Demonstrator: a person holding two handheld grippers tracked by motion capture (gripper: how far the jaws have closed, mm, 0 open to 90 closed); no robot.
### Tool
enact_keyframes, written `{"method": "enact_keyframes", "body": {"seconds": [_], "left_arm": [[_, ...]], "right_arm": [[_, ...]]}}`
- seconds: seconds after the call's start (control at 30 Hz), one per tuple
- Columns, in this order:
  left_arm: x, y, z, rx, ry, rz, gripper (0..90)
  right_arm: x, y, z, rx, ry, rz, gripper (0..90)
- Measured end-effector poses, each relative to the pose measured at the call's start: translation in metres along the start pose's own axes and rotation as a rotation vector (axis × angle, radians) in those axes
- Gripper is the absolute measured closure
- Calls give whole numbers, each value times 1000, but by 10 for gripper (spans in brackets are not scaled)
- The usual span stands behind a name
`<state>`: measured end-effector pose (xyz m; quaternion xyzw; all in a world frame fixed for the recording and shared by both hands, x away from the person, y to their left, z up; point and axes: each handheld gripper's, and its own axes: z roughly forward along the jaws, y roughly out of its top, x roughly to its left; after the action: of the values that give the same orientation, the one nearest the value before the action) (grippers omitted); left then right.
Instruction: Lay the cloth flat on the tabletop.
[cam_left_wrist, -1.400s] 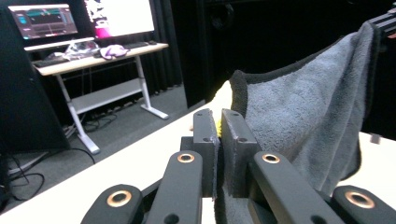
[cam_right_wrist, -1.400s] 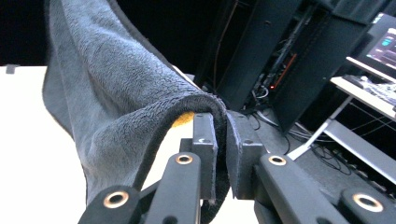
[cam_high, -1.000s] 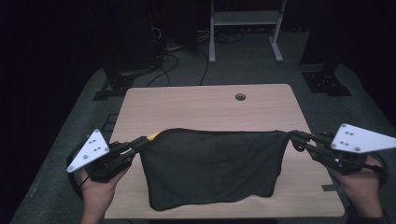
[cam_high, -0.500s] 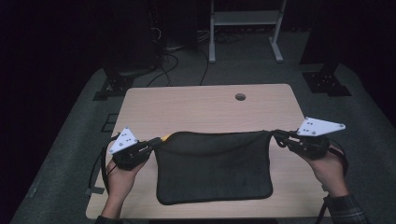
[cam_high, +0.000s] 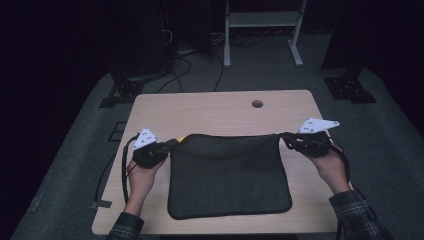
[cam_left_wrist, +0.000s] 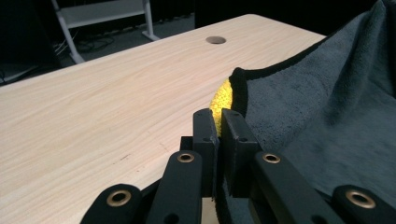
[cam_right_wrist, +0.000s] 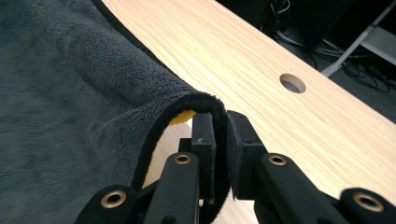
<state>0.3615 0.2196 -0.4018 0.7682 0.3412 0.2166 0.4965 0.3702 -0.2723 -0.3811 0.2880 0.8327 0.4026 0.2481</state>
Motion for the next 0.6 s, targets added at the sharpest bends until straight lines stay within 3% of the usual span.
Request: {"method": "enact_keyframes", "body": {"seconds": [0.6], "left_arm": [[35, -10, 65, 126, 45, -42, 841]], "right_arm": [[-27, -14, 73, 92, -47, 10, 788]]}}
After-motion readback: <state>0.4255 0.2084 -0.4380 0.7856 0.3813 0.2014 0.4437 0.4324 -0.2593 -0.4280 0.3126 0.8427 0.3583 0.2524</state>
